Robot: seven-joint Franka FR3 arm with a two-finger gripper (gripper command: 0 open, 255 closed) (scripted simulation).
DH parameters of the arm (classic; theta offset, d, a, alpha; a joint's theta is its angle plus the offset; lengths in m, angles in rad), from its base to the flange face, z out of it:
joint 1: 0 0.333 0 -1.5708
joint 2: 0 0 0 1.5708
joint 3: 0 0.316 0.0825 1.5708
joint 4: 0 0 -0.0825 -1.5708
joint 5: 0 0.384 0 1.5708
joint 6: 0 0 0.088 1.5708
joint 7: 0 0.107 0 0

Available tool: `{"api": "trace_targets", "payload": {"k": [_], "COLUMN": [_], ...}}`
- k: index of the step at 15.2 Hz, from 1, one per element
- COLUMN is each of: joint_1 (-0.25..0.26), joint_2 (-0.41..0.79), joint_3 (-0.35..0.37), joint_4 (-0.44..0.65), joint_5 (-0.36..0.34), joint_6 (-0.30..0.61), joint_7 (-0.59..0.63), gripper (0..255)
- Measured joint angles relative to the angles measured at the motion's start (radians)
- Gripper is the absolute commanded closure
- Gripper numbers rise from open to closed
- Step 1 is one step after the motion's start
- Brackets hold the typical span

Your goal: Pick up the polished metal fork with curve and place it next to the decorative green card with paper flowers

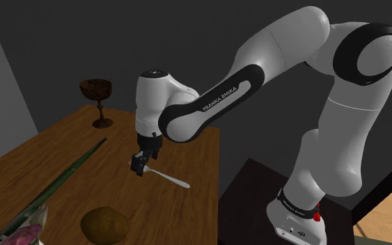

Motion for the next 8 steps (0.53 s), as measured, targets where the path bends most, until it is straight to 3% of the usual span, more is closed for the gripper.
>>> {"api": "trace_targets", "payload": {"k": [8], "joint_1": [-0.004], "joint_2": [-0.080], "joint_3": [0.004], "joint_4": [0.036], "joint_5": [0.031], "joint_6": [-0.112], "joint_7": [-0.021], "gripper": [0]}}
